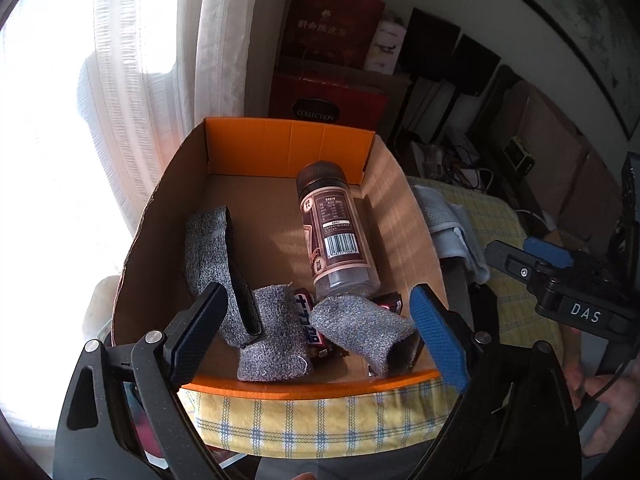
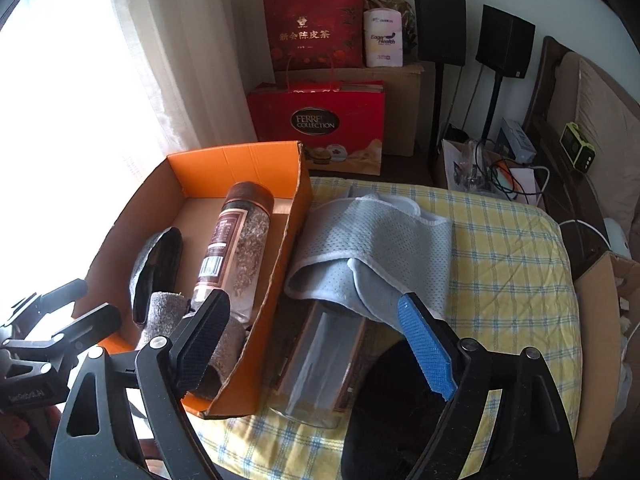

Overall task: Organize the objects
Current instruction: 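Withdraw both tools from the box toward the black eye mask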

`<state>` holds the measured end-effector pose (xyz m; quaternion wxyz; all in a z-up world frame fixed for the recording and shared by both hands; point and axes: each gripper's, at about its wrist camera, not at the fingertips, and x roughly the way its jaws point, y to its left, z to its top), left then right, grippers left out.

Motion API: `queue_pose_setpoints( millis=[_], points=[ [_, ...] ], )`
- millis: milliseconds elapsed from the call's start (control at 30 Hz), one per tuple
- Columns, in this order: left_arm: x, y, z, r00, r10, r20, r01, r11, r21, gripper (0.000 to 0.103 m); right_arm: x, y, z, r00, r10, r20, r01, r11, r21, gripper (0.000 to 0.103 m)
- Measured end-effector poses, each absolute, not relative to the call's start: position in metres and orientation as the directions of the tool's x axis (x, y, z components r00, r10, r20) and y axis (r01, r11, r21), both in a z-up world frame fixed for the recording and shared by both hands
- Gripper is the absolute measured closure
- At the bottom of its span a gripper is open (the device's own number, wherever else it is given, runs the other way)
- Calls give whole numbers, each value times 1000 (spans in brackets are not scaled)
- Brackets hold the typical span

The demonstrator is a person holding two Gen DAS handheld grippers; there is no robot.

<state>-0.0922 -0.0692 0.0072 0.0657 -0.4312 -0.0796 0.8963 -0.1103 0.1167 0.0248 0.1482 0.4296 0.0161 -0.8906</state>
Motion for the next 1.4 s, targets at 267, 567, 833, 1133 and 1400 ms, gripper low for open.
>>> queue_pose_setpoints(
  millis=[267,567,833,1133,1400],
  points=[
    [-83,-49,14,-647,179,-741,-78,-982,-169,1,-86,156,33,-636,-192,-747,225,-973,58,1],
    [-74,-18,20,-666,165,-727,-123,-986,-110,0,-68,179,33,-671,-144,-727,197,-980,12,0],
    [-63,8,15,-649,220,-729,-181,-974,-133,0,-59,209,26,-668,-108,-737,145,-989,14,0],
    [-41,43,-10,-587,325,-741,-269,-942,-200,11,-44,249,-1,-634,-107,-766,88,-994,67,0],
    [-26,68,-26,-569,331,-753,-309,-935,-177,24,-33,268,-25,-610,-137,-780,57,-990,129,1]
  ],
)
